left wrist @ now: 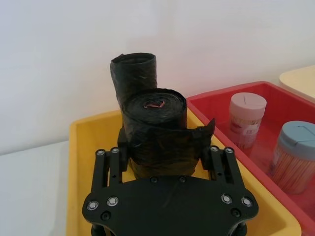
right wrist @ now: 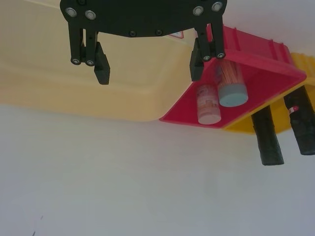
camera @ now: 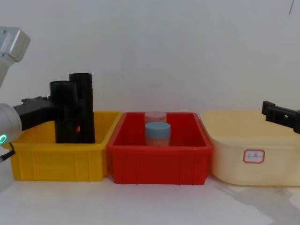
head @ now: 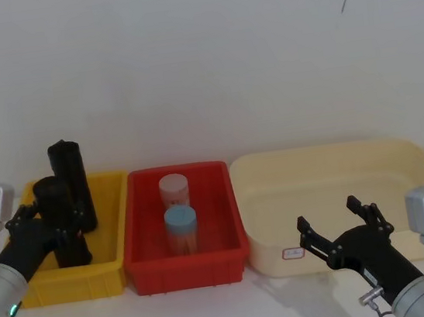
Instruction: Pick up the garbage bag with the one hand and transfer it to the other hand.
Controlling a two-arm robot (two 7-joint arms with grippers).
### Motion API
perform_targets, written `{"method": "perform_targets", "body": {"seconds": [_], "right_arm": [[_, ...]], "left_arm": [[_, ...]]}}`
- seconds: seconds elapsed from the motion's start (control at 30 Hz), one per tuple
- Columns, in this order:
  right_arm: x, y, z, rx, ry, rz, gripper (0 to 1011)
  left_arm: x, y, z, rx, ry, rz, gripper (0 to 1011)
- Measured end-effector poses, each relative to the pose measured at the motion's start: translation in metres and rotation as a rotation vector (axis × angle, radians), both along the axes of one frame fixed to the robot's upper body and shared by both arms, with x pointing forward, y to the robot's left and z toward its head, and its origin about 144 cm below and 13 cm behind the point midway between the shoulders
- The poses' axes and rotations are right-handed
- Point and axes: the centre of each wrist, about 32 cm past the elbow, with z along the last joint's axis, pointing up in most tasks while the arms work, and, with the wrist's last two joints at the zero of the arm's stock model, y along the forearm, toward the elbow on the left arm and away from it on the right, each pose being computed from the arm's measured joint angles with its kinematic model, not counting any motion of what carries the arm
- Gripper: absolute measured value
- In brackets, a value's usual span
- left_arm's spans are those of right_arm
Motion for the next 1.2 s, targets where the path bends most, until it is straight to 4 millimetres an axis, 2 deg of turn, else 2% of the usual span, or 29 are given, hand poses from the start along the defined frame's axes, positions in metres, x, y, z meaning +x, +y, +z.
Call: {"method": "perform_targets", "body": {"seconds": [0.2,0.33,0.57,1.2], "right_arm": [[0.000,0.000,0.000,0.000,0.000,0.000,1000],[0.000,0.000,0.000,0.000,0.000,0.000,1000],[0.000,0.000,0.000,0.000,0.000,0.000,1000],[0.000,0.000,0.000,0.000,0.000,0.000,1000]], "left_arm": [[0.004,-0.001,0.001,-0.020,0.001,-0.018,611],[0.004,-0.001,0.003,-0.044,-0.006,-0.033,554],[0.001,-0.001,0.013,-0.073,-0.046,-0.067,517],[0.002,-0.017,0.063,-0.170,-0.222,-0.275,516]]}}
